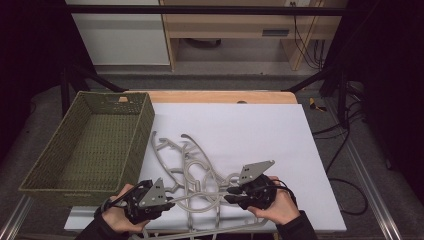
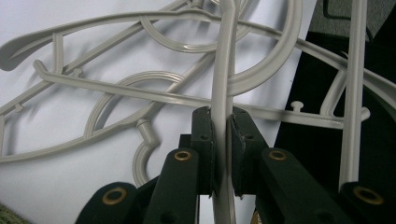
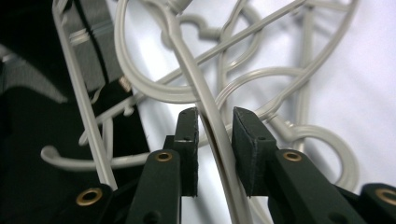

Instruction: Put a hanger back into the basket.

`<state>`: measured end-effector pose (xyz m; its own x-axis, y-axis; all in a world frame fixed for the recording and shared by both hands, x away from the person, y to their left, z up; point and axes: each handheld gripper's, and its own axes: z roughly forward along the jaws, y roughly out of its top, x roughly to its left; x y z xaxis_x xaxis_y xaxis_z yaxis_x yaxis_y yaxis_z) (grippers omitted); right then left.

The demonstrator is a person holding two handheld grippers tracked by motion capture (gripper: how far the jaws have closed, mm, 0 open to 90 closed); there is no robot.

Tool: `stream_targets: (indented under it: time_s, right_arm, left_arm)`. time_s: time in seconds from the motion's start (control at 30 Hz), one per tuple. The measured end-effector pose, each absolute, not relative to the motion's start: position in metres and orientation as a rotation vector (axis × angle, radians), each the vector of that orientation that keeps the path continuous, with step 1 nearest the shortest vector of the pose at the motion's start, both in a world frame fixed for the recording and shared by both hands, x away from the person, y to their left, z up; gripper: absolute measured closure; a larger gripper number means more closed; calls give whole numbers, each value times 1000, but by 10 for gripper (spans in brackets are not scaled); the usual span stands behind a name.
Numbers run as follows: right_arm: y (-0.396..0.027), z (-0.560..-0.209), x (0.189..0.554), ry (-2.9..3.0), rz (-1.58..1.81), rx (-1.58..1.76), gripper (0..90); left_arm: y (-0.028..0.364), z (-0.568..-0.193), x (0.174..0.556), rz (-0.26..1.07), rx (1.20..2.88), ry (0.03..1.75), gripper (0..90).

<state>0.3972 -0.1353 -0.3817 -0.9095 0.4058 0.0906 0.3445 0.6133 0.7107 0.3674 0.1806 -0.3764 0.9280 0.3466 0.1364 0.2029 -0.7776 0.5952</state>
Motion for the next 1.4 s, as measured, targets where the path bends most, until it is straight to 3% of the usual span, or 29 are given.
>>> stream_targets:
  time_s: [0.2, 0.5, 0.77, 1.4]
  right_arm:
    - [-148, -374, 399, 2568, 1304, 731, 521]
    - [-173, -363, 401, 2267, 1473, 869, 356]
    - [-193, -362, 403, 2123, 1444, 981, 180]
    - [-214, -365, 407, 2040, 1413, 1080, 114]
  left_arm:
    - [187, -374, 373, 365, 2424, 507, 815]
    - [201, -371, 382, 455, 2329, 707, 815]
    - [215, -358, 383, 547, 2280, 757, 815]
    - [253, -303, 404, 689, 2158, 833, 815]
